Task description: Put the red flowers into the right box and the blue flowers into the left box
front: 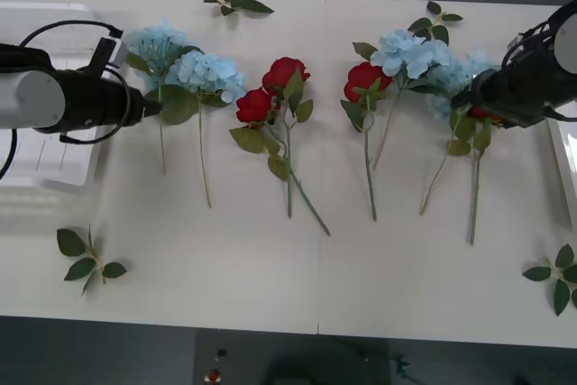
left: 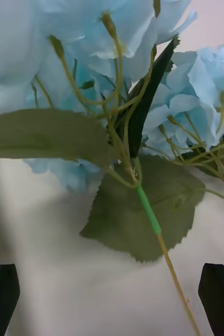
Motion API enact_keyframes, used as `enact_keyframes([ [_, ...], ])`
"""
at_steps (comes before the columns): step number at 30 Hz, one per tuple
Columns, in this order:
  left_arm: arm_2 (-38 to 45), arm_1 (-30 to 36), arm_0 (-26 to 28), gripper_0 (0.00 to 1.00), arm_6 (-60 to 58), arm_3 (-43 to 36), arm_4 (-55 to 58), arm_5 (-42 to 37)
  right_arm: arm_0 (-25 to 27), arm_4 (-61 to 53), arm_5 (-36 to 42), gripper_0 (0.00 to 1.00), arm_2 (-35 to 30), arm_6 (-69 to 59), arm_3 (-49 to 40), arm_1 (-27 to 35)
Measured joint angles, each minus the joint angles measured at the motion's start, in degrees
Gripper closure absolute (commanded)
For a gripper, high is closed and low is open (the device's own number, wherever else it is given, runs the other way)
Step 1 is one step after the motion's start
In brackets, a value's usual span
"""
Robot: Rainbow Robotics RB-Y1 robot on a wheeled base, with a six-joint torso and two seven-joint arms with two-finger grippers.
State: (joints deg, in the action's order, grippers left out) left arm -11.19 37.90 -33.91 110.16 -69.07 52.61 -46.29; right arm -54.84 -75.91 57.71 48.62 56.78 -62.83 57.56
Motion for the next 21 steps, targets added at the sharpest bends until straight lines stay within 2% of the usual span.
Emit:
enact_keyframes([
  [7,-0.02,-3.74,-2.25,0.00,-0.17,1.57,-5.53,0.63,0.02,11.31,2.58,0.00,0.00,-0.03,4.04,-1.96],
  [15,-0.02,-6.43,-2.79,0.00,-5.60,2.10,-13.20,0.63,0.02,6.68,2.66,0.00,0.51,-0.03,4.18,0.19],
  [16,-0.02,-6.87,-2.79,0.03,-5.68,2.16,-14.47,0.63,0.02,6.60,2.44,0.00,1.17,-0.03,4.18,0.59],
  [18,-0.08,-7.69,-2.79,0.18,-6.78,2.44,-16.36,0.63,0.02,6.60,0.25,0.00,3.45,-0.03,4.18,1.25],
  [21,-0.58,-8.60,-2.79,0.32,-12.05,2.95,-18.35,0.63,0.01,6.60,-3.94,0.00,8.20,-0.09,4.20,1.67],
])
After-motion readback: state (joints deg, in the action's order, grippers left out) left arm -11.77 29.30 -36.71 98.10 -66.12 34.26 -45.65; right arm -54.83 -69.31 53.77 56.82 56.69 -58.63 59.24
